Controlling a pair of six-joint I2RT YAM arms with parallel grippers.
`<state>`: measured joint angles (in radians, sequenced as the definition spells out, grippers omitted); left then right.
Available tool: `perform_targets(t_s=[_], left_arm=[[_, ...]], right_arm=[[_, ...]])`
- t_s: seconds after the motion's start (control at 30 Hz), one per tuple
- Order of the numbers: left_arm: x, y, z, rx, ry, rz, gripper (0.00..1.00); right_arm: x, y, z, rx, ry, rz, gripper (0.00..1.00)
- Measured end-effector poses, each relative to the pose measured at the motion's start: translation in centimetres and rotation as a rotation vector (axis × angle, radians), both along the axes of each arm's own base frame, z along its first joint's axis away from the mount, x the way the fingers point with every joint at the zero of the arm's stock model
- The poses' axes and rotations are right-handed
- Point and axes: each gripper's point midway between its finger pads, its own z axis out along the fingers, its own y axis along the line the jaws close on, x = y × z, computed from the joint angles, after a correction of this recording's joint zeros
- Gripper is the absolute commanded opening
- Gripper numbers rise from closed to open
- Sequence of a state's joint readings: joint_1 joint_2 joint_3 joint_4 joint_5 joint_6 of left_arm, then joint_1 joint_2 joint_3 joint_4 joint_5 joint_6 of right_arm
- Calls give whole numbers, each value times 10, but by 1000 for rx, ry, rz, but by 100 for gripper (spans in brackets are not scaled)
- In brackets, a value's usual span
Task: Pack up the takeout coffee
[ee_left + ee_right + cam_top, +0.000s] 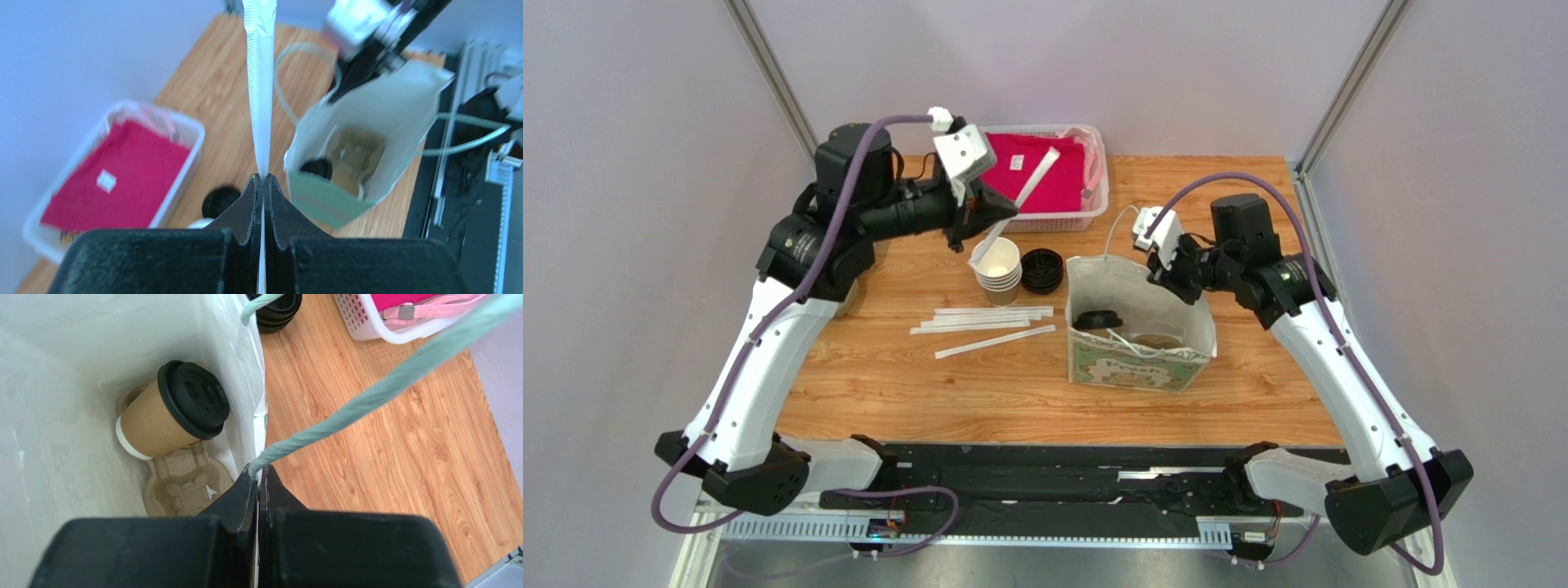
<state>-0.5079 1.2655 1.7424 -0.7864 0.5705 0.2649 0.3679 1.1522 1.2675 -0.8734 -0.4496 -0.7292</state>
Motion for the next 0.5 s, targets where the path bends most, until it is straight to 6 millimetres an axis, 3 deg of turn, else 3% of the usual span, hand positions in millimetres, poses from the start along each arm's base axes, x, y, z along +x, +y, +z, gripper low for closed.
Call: perform_targets(t_s=[0.07, 0.17, 0.33, 0.5], left_arm=[[-4, -20, 28, -79, -34, -65, 0], [-5, -52, 41, -158, -33, -155, 0], [-4, -95, 21, -210, 11, -247, 0], [-8, -121, 0, -236, 22, -312, 0]], right_arm=[[7, 3, 0, 6, 6, -5, 0], [15, 7, -3, 12, 22, -15, 0], [27, 8, -1, 28, 32, -41, 0], [36, 11, 3, 45, 29, -56, 0]])
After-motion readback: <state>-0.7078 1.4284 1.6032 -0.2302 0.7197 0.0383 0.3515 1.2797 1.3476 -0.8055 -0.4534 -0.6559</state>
